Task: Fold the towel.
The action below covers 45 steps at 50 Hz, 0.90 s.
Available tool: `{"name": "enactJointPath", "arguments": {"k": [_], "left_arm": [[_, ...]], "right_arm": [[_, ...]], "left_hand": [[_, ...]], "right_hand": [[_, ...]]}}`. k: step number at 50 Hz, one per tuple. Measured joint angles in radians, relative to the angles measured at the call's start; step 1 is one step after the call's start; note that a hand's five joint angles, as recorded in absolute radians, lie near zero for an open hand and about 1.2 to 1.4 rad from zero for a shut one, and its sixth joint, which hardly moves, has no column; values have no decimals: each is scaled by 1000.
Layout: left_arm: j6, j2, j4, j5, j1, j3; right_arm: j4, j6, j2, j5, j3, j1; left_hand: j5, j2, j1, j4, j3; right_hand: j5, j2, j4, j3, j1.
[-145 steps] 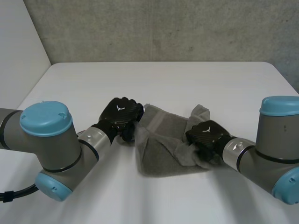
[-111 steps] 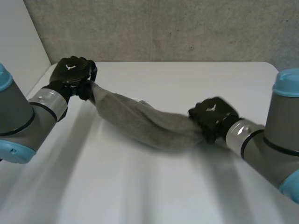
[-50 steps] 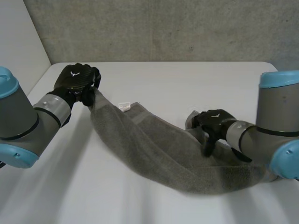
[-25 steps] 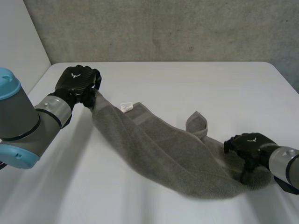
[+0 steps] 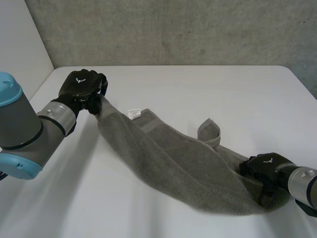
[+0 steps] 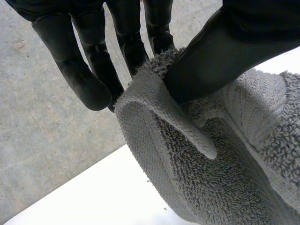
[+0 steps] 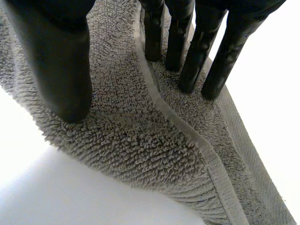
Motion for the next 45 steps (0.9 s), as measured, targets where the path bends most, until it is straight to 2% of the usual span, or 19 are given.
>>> {"name": "enactJointPath", "arguments": {"k": [4, 9, 28, 31, 33, 36, 45], "left_arm": [[0, 0, 0, 0, 0, 0], [0, 0, 0, 0, 0, 0], [-2, 2, 0, 0, 2, 2], [-2, 2, 0, 0, 2, 2], [-3, 2, 0, 0, 2, 2], [-3, 2, 0, 0, 2, 2], [-3, 2, 0, 0, 1, 2]], "right_arm": [[-3, -1, 2, 0, -1, 0], [-4, 0, 6, -1, -2, -1], [-38, 28, -16, -34, -50, 3], [-45, 36, -24, -47, -63, 4], [-50, 45, -28, -57, -71, 10], [-58, 63, -29, -69, -76, 26], [-90, 156, -17, -76, -97, 98]], "left_hand": [[0, 0, 0, 0, 0], [0, 0, 0, 0, 0], [0, 0, 0, 0, 0], [0, 0, 0, 0, 0], [0, 0, 0, 0, 0], [0, 0, 0, 0, 0], [0, 0, 0, 0, 0]], "right_hand": [[426, 401, 425, 424, 389], [673, 655, 660, 654, 663], [700, 664, 682, 678, 680], [436, 426, 445, 443, 417], [43, 18, 51, 47, 31], [-270, -253, -236, -238, -249], [-323, -278, -285, -274, -279]]}}
